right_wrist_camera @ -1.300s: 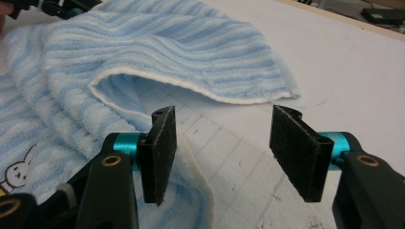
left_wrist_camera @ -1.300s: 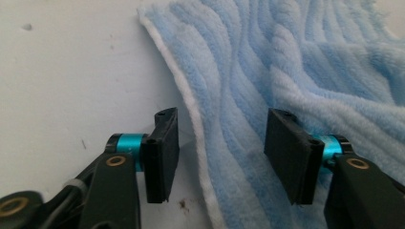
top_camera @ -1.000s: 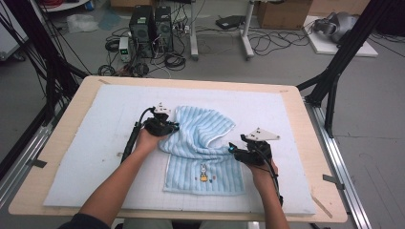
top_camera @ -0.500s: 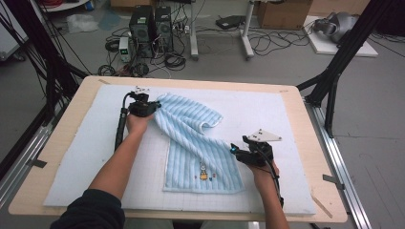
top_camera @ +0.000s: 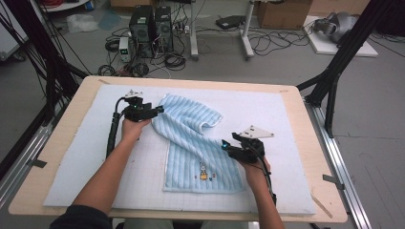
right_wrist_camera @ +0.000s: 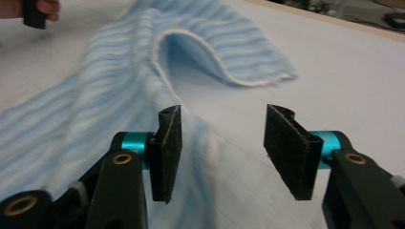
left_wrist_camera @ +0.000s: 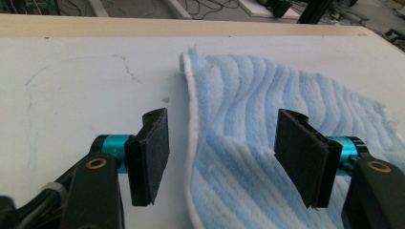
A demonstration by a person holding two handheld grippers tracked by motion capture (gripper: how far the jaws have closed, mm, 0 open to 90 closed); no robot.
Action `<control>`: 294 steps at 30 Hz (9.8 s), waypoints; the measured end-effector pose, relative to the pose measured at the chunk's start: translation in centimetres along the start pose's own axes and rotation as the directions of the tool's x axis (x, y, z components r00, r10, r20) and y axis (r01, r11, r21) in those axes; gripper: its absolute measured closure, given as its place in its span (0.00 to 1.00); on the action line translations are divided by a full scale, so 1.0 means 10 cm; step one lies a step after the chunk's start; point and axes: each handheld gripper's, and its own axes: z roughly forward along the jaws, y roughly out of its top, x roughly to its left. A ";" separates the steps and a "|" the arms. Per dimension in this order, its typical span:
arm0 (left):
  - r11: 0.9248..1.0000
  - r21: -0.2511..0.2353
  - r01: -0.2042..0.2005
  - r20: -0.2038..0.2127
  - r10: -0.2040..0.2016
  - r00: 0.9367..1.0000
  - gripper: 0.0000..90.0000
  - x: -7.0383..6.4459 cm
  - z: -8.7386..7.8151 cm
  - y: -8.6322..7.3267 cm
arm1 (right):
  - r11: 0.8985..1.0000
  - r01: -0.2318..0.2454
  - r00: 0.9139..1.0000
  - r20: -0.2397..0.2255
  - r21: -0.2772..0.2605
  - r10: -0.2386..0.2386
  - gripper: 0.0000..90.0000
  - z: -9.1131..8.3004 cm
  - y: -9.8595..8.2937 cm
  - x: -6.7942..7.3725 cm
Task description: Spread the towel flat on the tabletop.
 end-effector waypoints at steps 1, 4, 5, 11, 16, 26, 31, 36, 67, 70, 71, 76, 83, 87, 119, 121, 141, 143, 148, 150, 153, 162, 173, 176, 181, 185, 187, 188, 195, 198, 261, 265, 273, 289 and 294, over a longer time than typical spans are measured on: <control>1.000 0.008 -0.004 0.003 0.004 1.000 0.41 0.01 -0.03 -0.01 | 1.000 0.013 0.999 -0.030 0.008 -0.013 0.59 0.14 0.09 0.04; 1.000 0.016 -0.016 0.023 0.016 1.000 0.40 -0.01 -0.09 -0.02 | 0.999 0.039 0.999 -0.032 0.024 -0.038 0.63 0.30 0.20 0.09; 1.000 0.006 -0.025 0.021 0.025 0.999 0.41 -0.02 -0.12 -0.02 | 0.998 0.057 0.998 -0.030 0.041 -0.056 0.65 0.38 0.26 0.11; 0.999 -0.002 -0.032 0.032 0.032 0.999 0.41 0.00 -0.19 -0.05 | 0.994 0.073 0.991 -0.117 0.084 -0.063 0.80 0.74 0.40 0.17; 0.999 0.014 -0.037 0.039 0.036 0.999 0.41 0.02 -0.25 -0.10 | 0.988 0.085 0.994 -0.072 0.127 -0.077 0.94 0.82 0.37 0.09; 0.998 0.009 -0.067 0.053 0.066 0.996 0.42 -0.02 -0.30 -0.17 | 0.999 0.024 0.989 -0.150 0.028 -0.019 0.74 0.57 0.44 -0.03; 0.996 0.013 -0.086 0.057 0.085 0.995 0.42 -0.06 -0.33 -0.19 | 0.990 0.045 0.987 -0.156 0.131 -0.024 0.67 0.79 0.39 0.02; 0.994 0.030 -0.102 0.073 0.099 0.992 0.42 -0.10 -0.38 -0.19 | 0.976 0.099 0.993 -0.078 0.196 -0.085 0.97 0.91 0.38 -0.01; 0.947 0.165 -0.274 0.220 0.236 0.947 0.51 -0.85 -0.48 -0.62 | 0.988 -0.008 0.986 0.168 0.157 -0.019 0.68 0.23 0.15 -0.28; 0.930 0.192 -0.313 0.219 0.270 0.938 0.51 -0.93 -0.45 -0.70 | 0.980 -0.039 0.992 0.122 0.196 0.015 0.73 0.21 0.02 -0.26; 0.921 0.186 -0.341 0.194 0.306 0.932 0.51 -0.97 -0.45 -0.72 | 0.980 -0.039 0.992 0.122 0.196 0.015 0.73 0.21 0.02 -0.26; 0.895 0.168 -0.413 0.172 0.386 0.907 0.95 -1.13 -0.49 -0.78 | 0.968 -0.017 0.992 0.124 0.250 -0.014 0.98 0.30 -0.06 -0.21; 0.919 0.183 -0.350 0.086 0.340 0.937 0.96 -0.96 -0.60 -0.77 | 0.967 -0.047 0.974 0.227 0.249 -0.011 0.99 0.36 -0.03 -0.20; 0.939 0.175 -0.296 0.088 0.284 0.955 0.87 -0.78 -0.68 -0.77 | 0.975 -0.090 0.972 0.233 0.203 0.041 0.88 0.33 -0.02 -0.15; 0.909 0.161 -0.384 0.248 0.339 0.907 0.94 -0.99 -1.04 -1.04 | 0.976 0.037 0.998 -0.057 0.213 -0.026 0.92 -0.14 -0.39 0.34; 0.909 0.162 -0.384 0.255 0.337 0.906 0.94 -1.00 -1.08 -1.06 | 0.974 0.050 0.997 -0.063 0.219 -0.037 0.93 -0.17 -0.39 0.36; 0.925 0.175 -0.338 0.346 0.264 0.900 0.90 -1.05 -1.51 -1.29 | 0.957 0.128 0.986 -0.133 0.261 -0.095 0.80 -0.53 -0.51 0.60; 0.938 0.157 -0.309 0.317 0.248 0.915 0.76 -1.03 -1.50 -1.26 | 0.968 0.105 0.990 -0.115 0.226 -0.080 0.71 -0.54 -0.49 0.58; 0.967 0.084 -0.242 0.268 0.212 0.940 0.60 -0.93 -1.48 -1.15 | 0.986 0.098 0.987 -0.138 0.131 -0.080 0.64 -0.45 -0.36 0.65; 0.969 0.074 -0.235 0.255 0.209 0.944 0.60 -0.90 -1.45 -1.11 | 0.986 0.101 0.985 -0.151 0.132 -0.081 0.65 -0.41 -0.34 0.67; 0.973 0.064 -0.223 0.247 0.201 0.948 0.59 -0.87 -1.42 -1.05 | 0.982 0.121 0.980 -0.173 0.148 -0.095 0.69 -0.25 -0.31 0.73; 0.978 0.056 -0.202 0.228 0.185 0.956 0.59 -0.81 -1.37 -1.00 | 0.963 0.154 0.956 -0.280 0.220 -0.088 0.94 -0.06 -0.33 0.74; 0.980 0.050 -0.192 0.227 0.176 0.958 0.59 -0.78 -1.37 -0.99 | 0.931 0.246 0.860 -0.504 0.271 -0.081 0.93 -0.31 -0.42 0.69; 0.980 0.060 -0.190 0.238 0.171 0.956 0.58 -0.80 -1.34 -0.99 | 0.949 0.211 0.865 -0.497 0.234 -0.070 0.81 -0.36 -0.40 0.66; 0.972 0.092 -0.217 0.265 0.186 0.946 0.58 -0.92 -1.20 -1.02 | 0.981 0.087 0.937 -0.349 0.173 -0.022 0.66 -0.39 -0.37 0.51; 0.956 0.148 -0.255 0.281 0.206 0.937 0.60 -0.99 -1.05 -1.05 | 0.984 0.041 0.978 -0.206 0.171 -0.005 0.61 -0.36 -0.41 0.43; 0.943 0.172 -0.284 0.273 0.232 0.934 0.65 -1.04 -1.02 -1.05 | 0.985 0.041 0.988 -0.152 0.168 -0.016 0.61 -0.35 -0.43 0.40; 0.937 0.169 -0.305 0.277 0.252 0.927 0.69 -1.05 -1.03 -1.05 | 0.985 0.034 0.992 -0.126 0.168 -0.013 0.61 -0.35 -0.44 0.40; 0.912 0.200 -0.357 0.274 0.298 0.914 0.96 -1.11 -1.19 -1.12 | 0.984 0.025 0.998 -0.067 0.178 -0.013 0.60 -0.34 -0.47 0.35; 0.909 0.217 -0.357 0.286 0.290 0.913 0.96 -1.11 -1.31 -1.16 | 0.983 0.014 0.999 -0.053 0.183 -0.004 0.60 -0.34 -0.47 0.35; 0.991 0.102 -0.090 -0.068 0.097 0.993 0.62 -0.32 0.23 -0.13 | 0.984 0.034 0.999 -0.018 0.174 -0.031 0.45 -0.15 -0.18 -0.03; 0.973 0.141 -0.181 -0.077 0.193 0.978 0.66 -0.43 0.30 -0.15 | 0.984 0.035 0.999 -0.026 0.175 -0.031 0.44 -0.14 -0.18 -0.03; 0.934 0.179 -0.308 -0.169 0.338 0.926 0.97 -0.49 0.34 -0.15 | 0.985 0.032 0.999 -0.028 0.171 -0.028 0.43 -0.13 -0.18 -0.04; 0.982 0.147 -0.120 -0.051 0.128 0.990 0.49 -0.28 0.12 -0.08 | 0.990 -0.096 0.992 0.087 0.103 0.088 0.67 0.16 -0.02 -0.41; 0.982 0.133 -0.133 -0.026 0.138 0.990 0.51 -0.33 0.07 -0.05 | 0.980 -0.135 0.987 0.106 0.143 0.121 0.66 0.49 0.10 -0.51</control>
